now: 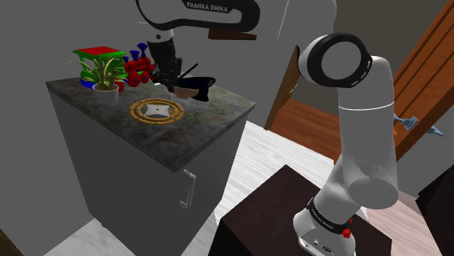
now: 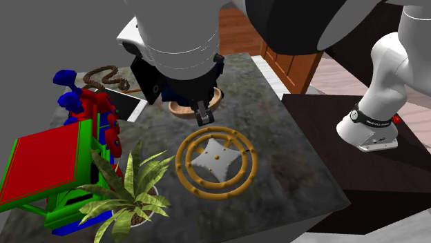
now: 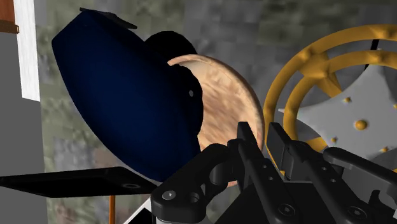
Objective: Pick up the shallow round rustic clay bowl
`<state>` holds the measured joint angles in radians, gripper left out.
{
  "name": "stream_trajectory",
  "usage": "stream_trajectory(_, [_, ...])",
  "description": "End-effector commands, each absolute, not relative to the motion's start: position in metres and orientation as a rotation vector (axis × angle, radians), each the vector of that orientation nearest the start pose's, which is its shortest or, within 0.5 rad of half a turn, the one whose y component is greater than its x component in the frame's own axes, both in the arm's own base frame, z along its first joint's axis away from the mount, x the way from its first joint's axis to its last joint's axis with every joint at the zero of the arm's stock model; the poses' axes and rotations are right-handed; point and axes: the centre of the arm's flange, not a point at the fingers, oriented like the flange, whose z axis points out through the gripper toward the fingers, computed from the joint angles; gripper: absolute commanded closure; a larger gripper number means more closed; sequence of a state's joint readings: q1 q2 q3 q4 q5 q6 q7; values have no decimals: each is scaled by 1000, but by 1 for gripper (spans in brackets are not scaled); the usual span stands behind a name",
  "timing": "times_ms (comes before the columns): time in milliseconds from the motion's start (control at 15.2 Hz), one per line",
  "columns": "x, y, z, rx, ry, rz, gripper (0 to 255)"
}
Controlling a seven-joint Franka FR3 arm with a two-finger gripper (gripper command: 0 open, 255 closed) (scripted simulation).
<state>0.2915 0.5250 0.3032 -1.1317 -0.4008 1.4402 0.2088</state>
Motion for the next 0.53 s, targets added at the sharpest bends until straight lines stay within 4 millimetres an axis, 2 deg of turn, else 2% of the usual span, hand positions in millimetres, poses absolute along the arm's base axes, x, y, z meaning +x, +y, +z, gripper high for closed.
stream_trajectory(0, [616,297,505,-3392,-597,149,255])
stream_trajectory(330, [615,296,505,-3392,-597,149,255])
stream_trajectory(462, [615,296,515,-3392,-597,149,255])
